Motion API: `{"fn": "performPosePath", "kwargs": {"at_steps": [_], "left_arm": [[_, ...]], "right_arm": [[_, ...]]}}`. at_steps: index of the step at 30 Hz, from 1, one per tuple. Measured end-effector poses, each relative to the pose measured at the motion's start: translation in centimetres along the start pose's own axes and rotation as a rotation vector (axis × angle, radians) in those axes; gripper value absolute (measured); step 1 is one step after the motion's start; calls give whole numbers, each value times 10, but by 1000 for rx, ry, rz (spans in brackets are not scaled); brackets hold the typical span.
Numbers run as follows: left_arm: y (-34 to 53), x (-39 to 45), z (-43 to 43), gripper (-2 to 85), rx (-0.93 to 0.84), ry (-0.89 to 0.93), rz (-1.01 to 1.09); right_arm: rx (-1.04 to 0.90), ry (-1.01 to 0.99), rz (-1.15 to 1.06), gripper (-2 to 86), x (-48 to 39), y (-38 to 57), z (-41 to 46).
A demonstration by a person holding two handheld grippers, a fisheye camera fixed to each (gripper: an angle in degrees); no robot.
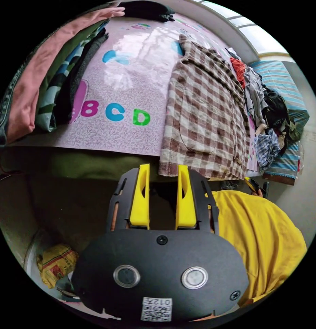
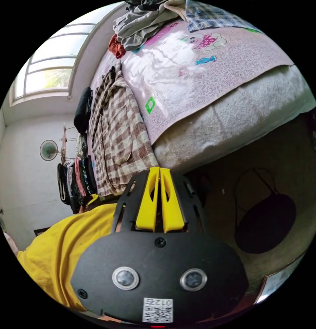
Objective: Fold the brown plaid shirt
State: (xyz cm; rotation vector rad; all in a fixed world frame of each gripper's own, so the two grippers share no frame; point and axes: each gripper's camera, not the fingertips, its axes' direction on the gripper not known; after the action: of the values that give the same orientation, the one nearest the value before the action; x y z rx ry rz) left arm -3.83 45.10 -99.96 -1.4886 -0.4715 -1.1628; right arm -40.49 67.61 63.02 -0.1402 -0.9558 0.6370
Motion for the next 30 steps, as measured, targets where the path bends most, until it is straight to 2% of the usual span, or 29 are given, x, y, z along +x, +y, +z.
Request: {"fn": "performPosePath", "kwargs": {"at_steps": [4, 7, 10, 14, 21, 26, 30], "left_arm": [[-9, -41, 33, 104, 0, 59, -24], [-17, -65, 64, 93, -64, 94, -15], [-22, -74, 90, 66, -138, -14, 63], [-26, -89, 104, 54, -97, -57, 101], [-45, -148, 149, 70, -87, 183, 81], [-54, -172, 179, 33, -89, 147, 63], [-61, -192, 189, 9, -89, 204, 92]], "right_arm": [[-53, -26, -3, 73, 6, -13, -1], [-65, 2, -4, 62, 11, -17, -7], [-60, -5, -38, 25, 13, -16, -17], [-60, -29, -48, 22, 20, -20, -28], [-118, -62, -52, 63, 30, -30, -35], [-131, -46, -36, 34, 32, -38, -42], [-126, -59, -82, 12, 28, -38, -58]]}}
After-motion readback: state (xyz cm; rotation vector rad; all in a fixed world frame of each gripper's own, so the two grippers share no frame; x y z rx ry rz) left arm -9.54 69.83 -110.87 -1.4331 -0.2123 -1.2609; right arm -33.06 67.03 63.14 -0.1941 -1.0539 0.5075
